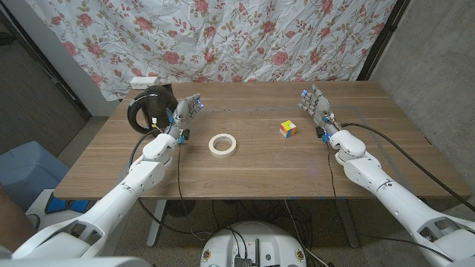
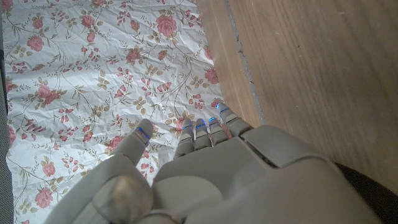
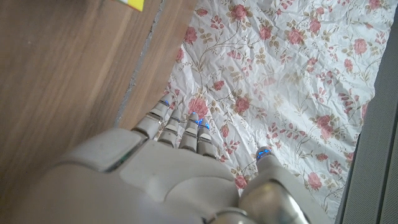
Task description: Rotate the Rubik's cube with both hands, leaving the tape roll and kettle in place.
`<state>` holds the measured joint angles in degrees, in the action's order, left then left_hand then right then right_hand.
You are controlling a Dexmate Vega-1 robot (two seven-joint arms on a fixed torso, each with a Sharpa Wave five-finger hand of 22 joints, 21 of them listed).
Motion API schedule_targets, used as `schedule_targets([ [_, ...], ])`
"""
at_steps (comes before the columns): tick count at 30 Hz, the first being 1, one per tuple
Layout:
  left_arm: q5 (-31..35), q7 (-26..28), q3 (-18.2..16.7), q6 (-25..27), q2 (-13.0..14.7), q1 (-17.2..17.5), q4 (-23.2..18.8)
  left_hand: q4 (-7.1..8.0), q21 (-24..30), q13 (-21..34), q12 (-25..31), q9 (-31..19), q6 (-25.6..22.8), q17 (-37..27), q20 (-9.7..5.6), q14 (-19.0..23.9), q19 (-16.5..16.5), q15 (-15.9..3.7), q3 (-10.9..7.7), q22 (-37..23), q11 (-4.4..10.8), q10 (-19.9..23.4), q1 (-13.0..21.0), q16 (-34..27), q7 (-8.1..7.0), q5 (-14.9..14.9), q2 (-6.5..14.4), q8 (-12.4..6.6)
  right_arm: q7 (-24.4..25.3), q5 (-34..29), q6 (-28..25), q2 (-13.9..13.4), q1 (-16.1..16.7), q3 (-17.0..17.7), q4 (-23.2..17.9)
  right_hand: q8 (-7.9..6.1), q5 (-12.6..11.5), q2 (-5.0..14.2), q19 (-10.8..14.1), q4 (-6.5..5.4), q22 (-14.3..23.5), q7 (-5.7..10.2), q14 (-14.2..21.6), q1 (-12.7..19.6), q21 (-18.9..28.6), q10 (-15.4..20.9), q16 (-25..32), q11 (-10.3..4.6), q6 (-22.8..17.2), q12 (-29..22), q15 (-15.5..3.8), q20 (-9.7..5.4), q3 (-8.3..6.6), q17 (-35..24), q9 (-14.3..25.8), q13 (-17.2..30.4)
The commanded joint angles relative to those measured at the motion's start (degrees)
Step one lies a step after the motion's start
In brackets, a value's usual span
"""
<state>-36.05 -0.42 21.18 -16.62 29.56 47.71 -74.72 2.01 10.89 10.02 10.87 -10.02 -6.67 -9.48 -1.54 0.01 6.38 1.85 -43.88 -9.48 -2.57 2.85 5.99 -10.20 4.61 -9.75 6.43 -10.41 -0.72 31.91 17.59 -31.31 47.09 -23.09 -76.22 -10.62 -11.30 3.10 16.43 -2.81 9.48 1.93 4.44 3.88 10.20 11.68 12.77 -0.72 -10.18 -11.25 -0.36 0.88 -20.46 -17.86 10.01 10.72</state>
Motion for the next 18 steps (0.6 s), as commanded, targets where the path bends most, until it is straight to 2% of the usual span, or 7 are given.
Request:
schedule_targets([
  [1,0.8,2.3,-0.4,0.4,0.8,1.6,-3.5,-0.35,0.2,0.1,0.4,-0.1,-0.3,-0.3,0.01,0.1,0.6,0.08,-0.15,-0.3,0.32,0.5,0.5,-0.3,-0.56,-0.3,4.0,-0.11,-1.6,-6.1,-1.5,-5.4,-0.8,-1.5,-3.4,-0.46,-0.5,-0.15,0.0,0.68,0.1,0.63,0.1,1.0,0.3,0.5,-0.4,-0.17,-0.4,-0.3,-0.83,-0.83,-0.32,0.3,0.1,0.1],
  [6,2.4,5.1,-0.6,0.2,1.1,2.9,-5.7,-0.55,0.4,0.1,0.5,-0.1,-0.7,-0.3,0.02,0.7,1.0,-0.34,-0.05,-0.3,0.47,1.1,0.5,-0.4,-0.85,-0.3,4.0,-0.22,-2.7,-8.4,0.0,-6.8,-1.5,-2.0,-2.9,-0.09,-0.4,-0.22,-0.9,1.12,0.1,0.71,-0.6,1.1,0.1,-0.2,-0.8,-0.27,0.4,0.1,-1.15,-1.07,-0.38,0.7,0.1,0.1],
  [13,1.9,5.2,-1.0,-0.3,1.1,3.8,-6.6,-0.8,0.4,0.1,0.5,-0.1,-0.9,-0.3,0.02,0.7,1.1,-0.44,0.04,-0.3,0.71,1.2,0.6,-0.4,-1.03,-0.3,4.0,-0.25,-2.6,-13.7,3.8,-8.6,-2.2,-2.9,-1.8,0.03,-0.3,-0.26,-3.0,2.01,0.1,1.29,-2.2,1.4,-0.3,-0.3,-1.4,-2.1,0.7,0.3,-1.62,-1.54,-0.34,1.4,0.0,-0.1],
  [18,1.6,5.3,-1.3,-0.4,1.2,4.3,-7.0,-0.94,0.4,0.1,0.5,-0.1,-0.9,-0.2,0.01,0.8,1.1,-0.52,0.09,-0.3,0.78,1.3,0.6,-0.4,-1.09,-0.3,3.9,-0.23,-1.8,-17.8,4.9,-10.6,-2.2,-3.1,-2.8,0.2,-0.2,-0.09,-4.5,2.78,0.1,2.26,-3.2,1.9,-0.4,-0.6,-1.7,-2.63,1.3,0.5,-1.82,-1.31,-0.48,1.9,0.0,-0.2],
])
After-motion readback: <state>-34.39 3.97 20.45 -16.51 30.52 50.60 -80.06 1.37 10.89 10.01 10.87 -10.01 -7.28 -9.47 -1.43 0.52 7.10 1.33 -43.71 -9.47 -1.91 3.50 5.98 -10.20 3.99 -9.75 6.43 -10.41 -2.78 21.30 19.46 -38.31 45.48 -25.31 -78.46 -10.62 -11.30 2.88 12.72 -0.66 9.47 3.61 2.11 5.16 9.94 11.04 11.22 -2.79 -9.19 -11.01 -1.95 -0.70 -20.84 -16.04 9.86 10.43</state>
